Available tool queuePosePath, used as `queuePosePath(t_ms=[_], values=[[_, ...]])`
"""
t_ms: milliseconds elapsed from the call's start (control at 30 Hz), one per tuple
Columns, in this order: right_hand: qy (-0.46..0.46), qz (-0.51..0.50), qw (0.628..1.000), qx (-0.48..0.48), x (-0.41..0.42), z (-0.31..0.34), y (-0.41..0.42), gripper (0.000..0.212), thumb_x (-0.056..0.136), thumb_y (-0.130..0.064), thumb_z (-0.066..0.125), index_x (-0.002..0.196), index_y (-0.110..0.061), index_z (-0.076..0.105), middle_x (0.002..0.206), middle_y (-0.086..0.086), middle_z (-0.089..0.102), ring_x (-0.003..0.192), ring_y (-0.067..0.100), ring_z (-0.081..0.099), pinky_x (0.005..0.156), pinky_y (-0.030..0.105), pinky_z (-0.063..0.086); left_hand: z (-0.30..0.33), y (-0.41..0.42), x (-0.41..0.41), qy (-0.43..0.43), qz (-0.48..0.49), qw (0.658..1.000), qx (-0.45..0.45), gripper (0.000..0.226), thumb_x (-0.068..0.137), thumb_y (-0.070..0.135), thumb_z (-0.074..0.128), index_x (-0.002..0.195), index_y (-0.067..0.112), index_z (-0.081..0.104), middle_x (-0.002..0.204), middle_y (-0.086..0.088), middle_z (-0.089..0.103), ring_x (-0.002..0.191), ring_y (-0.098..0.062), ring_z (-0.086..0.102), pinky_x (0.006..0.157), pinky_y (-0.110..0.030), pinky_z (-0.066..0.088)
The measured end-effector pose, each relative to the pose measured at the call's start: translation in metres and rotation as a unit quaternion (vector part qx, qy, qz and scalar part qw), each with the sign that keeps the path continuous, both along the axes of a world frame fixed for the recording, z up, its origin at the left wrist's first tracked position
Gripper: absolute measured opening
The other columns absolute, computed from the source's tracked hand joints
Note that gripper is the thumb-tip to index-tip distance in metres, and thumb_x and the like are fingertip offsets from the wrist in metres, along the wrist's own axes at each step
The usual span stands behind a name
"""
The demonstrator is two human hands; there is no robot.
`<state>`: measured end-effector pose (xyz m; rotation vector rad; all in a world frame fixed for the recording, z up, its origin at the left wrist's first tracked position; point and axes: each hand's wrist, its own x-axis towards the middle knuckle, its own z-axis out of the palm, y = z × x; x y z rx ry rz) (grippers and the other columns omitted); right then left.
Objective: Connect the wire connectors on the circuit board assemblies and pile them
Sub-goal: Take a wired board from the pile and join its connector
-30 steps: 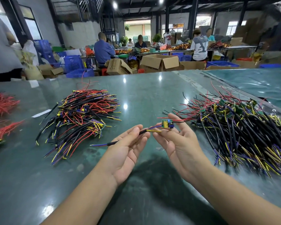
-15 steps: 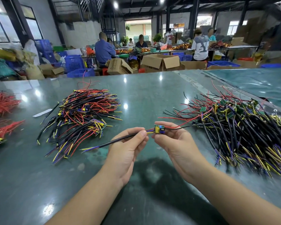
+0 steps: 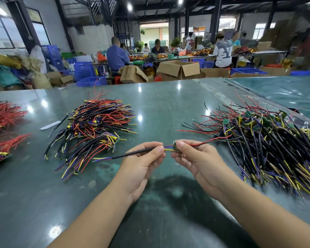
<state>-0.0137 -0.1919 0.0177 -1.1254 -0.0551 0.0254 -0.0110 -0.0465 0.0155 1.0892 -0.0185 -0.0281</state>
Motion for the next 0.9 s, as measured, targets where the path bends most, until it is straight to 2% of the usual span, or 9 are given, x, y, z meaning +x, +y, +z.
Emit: queuePosePath(t_ms=[167,267,400,533,700,900], values=[[0.019,0.068,0.995,0.069,-0.001,0.003,-0.004,0.011,0.076,-0.011,0.063,0.083,-0.002,0.066,0.071,0.007,0.069,0.061,0.010,0.067,0.058,0.015,0.053,0.006,0.008,-0.002,0.003,-0.050,0.999,-0.017,0.021,0.062,0.002,0.067,0.078,0.010,0.078,0.075,-0.008,0.073,0.065,-0.012,0.070,0.059,-0.015,0.054],[0.016,0.119,0.985,0.121,-0.003,0.007,-0.007,0.011,0.073,-0.013,0.065,0.074,-0.007,0.074,0.073,0.007,0.069,0.063,0.009,0.067,0.060,0.014,0.053,0.012,0.010,-0.004,0.000,-0.075,0.997,-0.021,0.020,0.060,0.003,0.068,0.075,0.011,0.078,0.072,-0.008,0.072,0.062,-0.011,0.070,0.056,-0.014,0.053],[-0.007,0.159,0.972,0.171,-0.006,0.008,-0.003,0.014,0.069,-0.016,0.069,0.078,-0.007,0.076,0.077,0.008,0.069,0.066,0.009,0.067,0.062,0.014,0.054,0.017,0.012,-0.006,-0.034,-0.098,0.994,-0.027,0.020,0.060,0.004,0.067,0.075,0.012,0.078,0.069,-0.006,0.072,0.059,-0.010,0.069,0.056,-0.014,0.053],[-0.017,0.145,0.974,0.174,-0.005,0.008,0.003,0.014,0.074,-0.011,0.064,0.080,-0.006,0.075,0.078,0.009,0.069,0.065,0.010,0.067,0.063,0.015,0.055,0.019,0.019,-0.004,-0.040,-0.105,0.994,-0.019,0.025,0.065,0.003,0.064,0.082,0.013,0.079,0.075,-0.006,0.073,0.062,-0.009,0.069,0.058,-0.014,0.054],[-0.034,0.098,0.989,0.101,-0.004,0.009,-0.002,0.012,0.069,-0.009,0.067,0.079,-0.006,0.075,0.076,0.008,0.070,0.066,0.012,0.067,0.064,0.017,0.054,0.012,0.016,-0.005,-0.025,-0.082,0.996,-0.038,0.022,0.067,0.005,0.063,0.082,0.010,0.078,0.078,-0.010,0.073,0.067,-0.014,0.071,0.059,-0.017,0.055],[0.012,0.076,0.983,0.169,-0.003,0.007,-0.001,0.018,0.070,-0.011,0.068,0.085,-0.003,0.070,0.073,0.005,0.067,0.063,0.011,0.066,0.061,0.017,0.054,0.010,0.009,-0.004,-0.048,-0.063,0.996,-0.047,0.024,0.072,0.007,0.056,0.082,0.010,0.078,0.082,-0.014,0.074,0.071,-0.017,0.072,0.058,-0.018,0.055]])
